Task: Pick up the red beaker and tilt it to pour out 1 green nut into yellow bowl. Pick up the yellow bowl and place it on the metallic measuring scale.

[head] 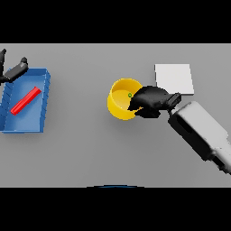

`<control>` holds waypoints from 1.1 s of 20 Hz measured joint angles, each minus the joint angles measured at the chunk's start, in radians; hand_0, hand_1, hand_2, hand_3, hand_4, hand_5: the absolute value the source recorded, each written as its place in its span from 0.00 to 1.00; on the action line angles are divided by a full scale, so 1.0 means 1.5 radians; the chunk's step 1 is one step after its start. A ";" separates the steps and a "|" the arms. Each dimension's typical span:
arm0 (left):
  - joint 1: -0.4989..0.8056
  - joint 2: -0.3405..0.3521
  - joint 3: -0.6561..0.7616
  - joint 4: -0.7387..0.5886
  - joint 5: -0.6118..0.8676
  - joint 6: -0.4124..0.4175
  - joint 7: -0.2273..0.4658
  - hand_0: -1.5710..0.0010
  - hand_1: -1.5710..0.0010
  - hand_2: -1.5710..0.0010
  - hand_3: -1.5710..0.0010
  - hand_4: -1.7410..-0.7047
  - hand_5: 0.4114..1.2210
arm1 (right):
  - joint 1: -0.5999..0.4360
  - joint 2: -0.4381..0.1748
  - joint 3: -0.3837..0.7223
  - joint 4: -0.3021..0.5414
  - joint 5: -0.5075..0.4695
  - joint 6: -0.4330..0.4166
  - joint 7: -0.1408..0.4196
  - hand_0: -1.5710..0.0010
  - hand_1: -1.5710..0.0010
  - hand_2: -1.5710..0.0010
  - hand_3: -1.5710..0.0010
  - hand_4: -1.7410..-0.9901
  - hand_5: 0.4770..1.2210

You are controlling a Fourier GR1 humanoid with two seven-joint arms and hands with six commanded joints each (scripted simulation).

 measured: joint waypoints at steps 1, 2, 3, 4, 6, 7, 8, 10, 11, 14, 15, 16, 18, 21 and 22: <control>0.001 0.000 0.004 -0.002 0.003 0.002 -0.008 1.00 1.00 1.00 1.00 0.91 0.40 | -0.004 -0.003 -0.004 -0.006 -0.007 0.010 0.014 0.01 0.01 0.01 0.17 0.03 1.00; 0.004 -0.001 0.004 -0.006 0.005 0.002 -0.016 1.00 1.00 1.00 1.00 0.91 0.40 | -0.008 -0.004 -0.006 -0.006 -0.011 0.016 0.021 0.01 0.02 0.01 0.13 0.02 1.00; -0.001 -0.002 0.004 0.005 0.002 -0.001 -0.014 1.00 1.00 1.00 1.00 0.91 0.40 | -0.013 -0.005 -0.008 -0.003 -0.016 0.018 0.024 0.01 0.01 0.01 0.14 0.02 1.00; -0.002 -0.006 0.004 0.007 0.003 -0.003 -0.019 1.00 1.00 1.00 1.00 0.91 0.41 | -0.020 -0.005 -0.008 0.004 -0.020 0.018 0.021 0.00 0.01 0.01 0.16 0.02 1.00; -0.006 -0.006 0.005 0.010 0.002 -0.003 -0.017 1.00 1.00 1.00 1.00 0.91 0.41 | -0.036 -0.020 -0.021 0.020 -0.027 0.017 0.017 0.00 0.01 0.00 0.19 0.02 1.00; -0.008 -0.004 0.006 0.011 0.002 -0.008 -0.020 1.00 1.00 1.00 1.00 0.91 0.42 | -0.041 -0.021 -0.025 0.025 -0.024 0.011 0.036 0.06 0.02 0.00 0.19 0.02 1.00; -0.001 0.000 0.007 0.006 0.007 -0.011 -0.022 1.00 1.00 1.00 1.00 0.92 0.42 | -0.044 -0.030 -0.026 0.029 -0.019 0.002 0.029 0.05 0.02 0.00 0.17 0.02 1.00; 0.001 0.009 0.009 -0.002 0.006 -0.008 -0.017 1.00 1.00 1.00 1.00 0.92 0.42 | -0.051 -0.044 -0.034 0.039 -0.016 -0.009 0.033 0.03 0.01 0.00 0.15 0.02 1.00; -0.003 0.006 0.008 -0.004 0.007 -0.009 -0.011 1.00 1.00 1.00 1.00 0.92 0.42 | -0.052 -0.048 -0.041 0.048 -0.020 -0.008 0.049 0.03 0.01 0.00 0.12 0.02 1.00; 0.002 0.003 0.010 -0.004 0.011 -0.006 -0.013 1.00 1.00 1.00 1.00 0.90 0.43 | -0.070 -0.070 -0.051 0.091 -0.012 -0.036 0.036 0.01 0.00 0.00 0.10 0.02 1.00; -0.006 0.000 0.008 0.003 0.008 -0.008 -0.006 1.00 1.00 1.00 1.00 0.91 0.42 | -0.077 -0.076 -0.055 0.104 -0.013 -0.039 0.031 0.01 0.00 0.00 0.12 0.02 1.00; -0.007 0.003 0.009 0.011 0.005 -0.011 -0.007 1.00 1.00 1.00 1.00 0.91 0.42 | -0.089 -0.077 -0.058 0.125 -0.009 -0.049 0.033 0.01 0.00 0.00 0.15 0.02 1.00; -0.002 -0.001 0.011 0.019 0.007 -0.012 -0.017 1.00 1.00 1.00 1.00 0.91 0.42 | -0.094 -0.085 -0.057 0.163 -0.003 -0.060 0.017 0.01 0.00 0.00 0.18 0.02 1.00; -0.008 -0.002 0.013 0.014 0.010 -0.007 -0.005 1.00 1.00 1.00 1.00 0.90 0.42 | -0.104 -0.081 -0.053 0.185 -0.002 -0.072 0.007 0.00 0.02 0.00 0.12 0.02 1.00; -0.001 0.004 0.013 0.003 0.013 -0.006 -0.004 1.00 1.00 1.00 1.00 0.89 0.43 | -0.110 -0.082 -0.059 0.228 0.008 -0.088 0.012 0.01 0.05 0.01 0.10 0.02 1.00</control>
